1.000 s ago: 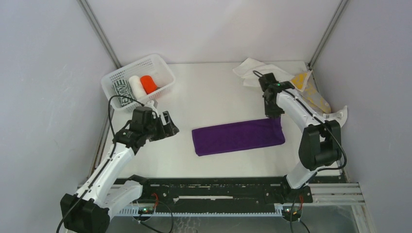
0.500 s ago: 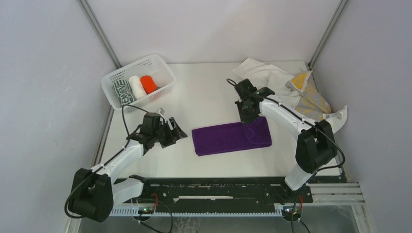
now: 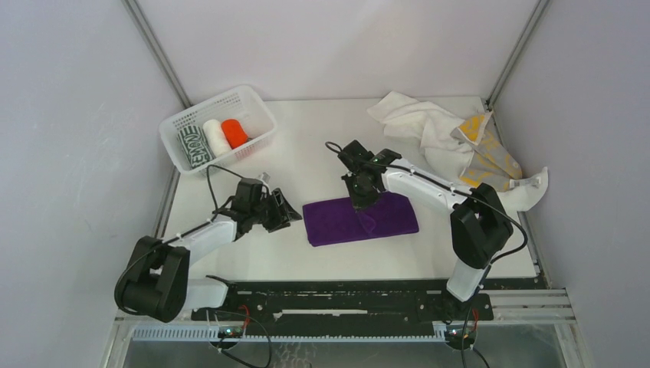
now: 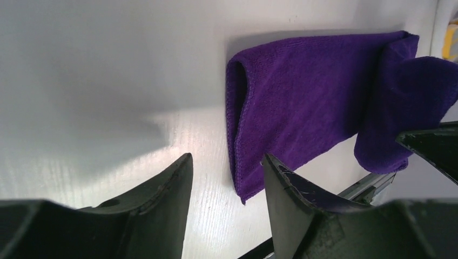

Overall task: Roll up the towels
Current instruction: Fold the towel at the center of the board.

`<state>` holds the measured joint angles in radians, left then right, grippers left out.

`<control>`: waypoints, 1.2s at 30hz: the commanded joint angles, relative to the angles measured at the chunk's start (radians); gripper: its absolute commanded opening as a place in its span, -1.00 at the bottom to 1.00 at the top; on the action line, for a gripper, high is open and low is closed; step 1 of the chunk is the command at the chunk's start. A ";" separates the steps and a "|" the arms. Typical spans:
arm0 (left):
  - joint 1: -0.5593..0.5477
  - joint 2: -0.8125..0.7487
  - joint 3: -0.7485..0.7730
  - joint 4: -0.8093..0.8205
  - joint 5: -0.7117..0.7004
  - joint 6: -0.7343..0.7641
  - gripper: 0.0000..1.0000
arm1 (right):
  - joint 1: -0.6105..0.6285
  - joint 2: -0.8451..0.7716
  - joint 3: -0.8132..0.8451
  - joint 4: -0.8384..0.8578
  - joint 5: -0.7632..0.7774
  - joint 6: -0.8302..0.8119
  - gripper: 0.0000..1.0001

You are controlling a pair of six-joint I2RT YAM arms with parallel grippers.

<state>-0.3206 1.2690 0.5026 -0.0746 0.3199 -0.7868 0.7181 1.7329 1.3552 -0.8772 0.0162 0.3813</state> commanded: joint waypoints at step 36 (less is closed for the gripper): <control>-0.099 0.166 -0.029 0.175 0.031 -0.052 -0.54 | 0.161 0.290 0.308 0.027 -0.042 0.217 -1.00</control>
<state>-0.4088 1.4155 0.4831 0.0582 0.3309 -0.8307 0.8608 2.0140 1.6135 -0.8658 -0.0025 0.5842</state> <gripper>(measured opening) 0.256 0.017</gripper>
